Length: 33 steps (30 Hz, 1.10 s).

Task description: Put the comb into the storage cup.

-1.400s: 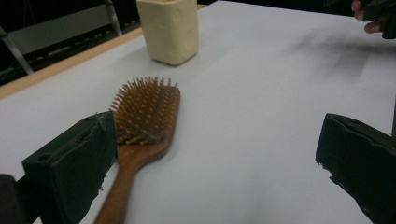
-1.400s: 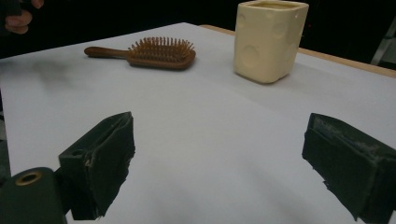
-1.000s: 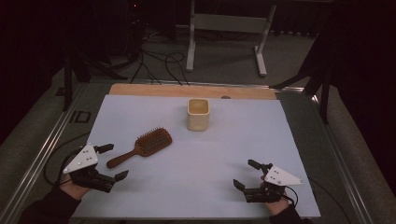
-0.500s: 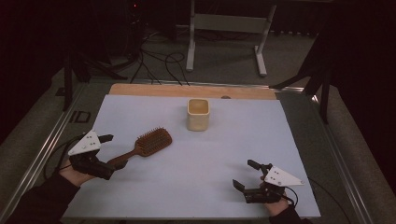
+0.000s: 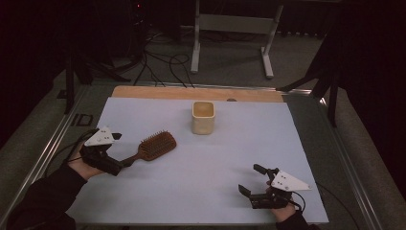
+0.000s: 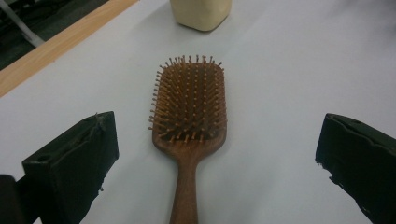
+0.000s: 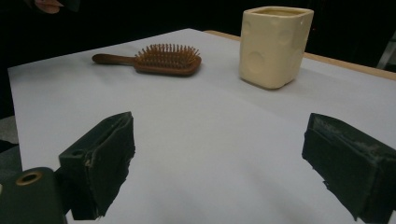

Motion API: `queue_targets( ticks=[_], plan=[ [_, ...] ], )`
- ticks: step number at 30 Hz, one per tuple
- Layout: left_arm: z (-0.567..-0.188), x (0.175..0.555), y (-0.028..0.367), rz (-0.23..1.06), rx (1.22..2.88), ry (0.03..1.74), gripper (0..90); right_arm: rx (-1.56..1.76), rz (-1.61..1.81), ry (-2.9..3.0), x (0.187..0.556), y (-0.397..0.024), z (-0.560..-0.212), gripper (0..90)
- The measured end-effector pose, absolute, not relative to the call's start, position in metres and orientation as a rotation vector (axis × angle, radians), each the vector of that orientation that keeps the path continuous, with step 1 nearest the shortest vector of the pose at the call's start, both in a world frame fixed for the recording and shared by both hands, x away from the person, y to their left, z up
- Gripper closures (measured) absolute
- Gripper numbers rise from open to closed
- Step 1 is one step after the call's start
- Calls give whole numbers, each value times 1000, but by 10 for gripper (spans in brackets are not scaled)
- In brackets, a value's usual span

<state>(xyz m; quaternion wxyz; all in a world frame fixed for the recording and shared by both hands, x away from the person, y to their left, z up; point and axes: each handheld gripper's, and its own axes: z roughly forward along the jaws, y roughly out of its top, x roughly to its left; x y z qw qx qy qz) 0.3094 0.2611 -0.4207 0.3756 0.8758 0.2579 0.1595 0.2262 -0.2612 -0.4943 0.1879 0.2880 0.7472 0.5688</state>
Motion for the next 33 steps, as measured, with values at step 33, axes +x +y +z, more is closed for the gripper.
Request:
queue_targets(
  ticks=[33],
  plan=[
    [-457,346,241,284,2526,680,0,794,1612,2112,226,-258,-495,90]
  ],
)
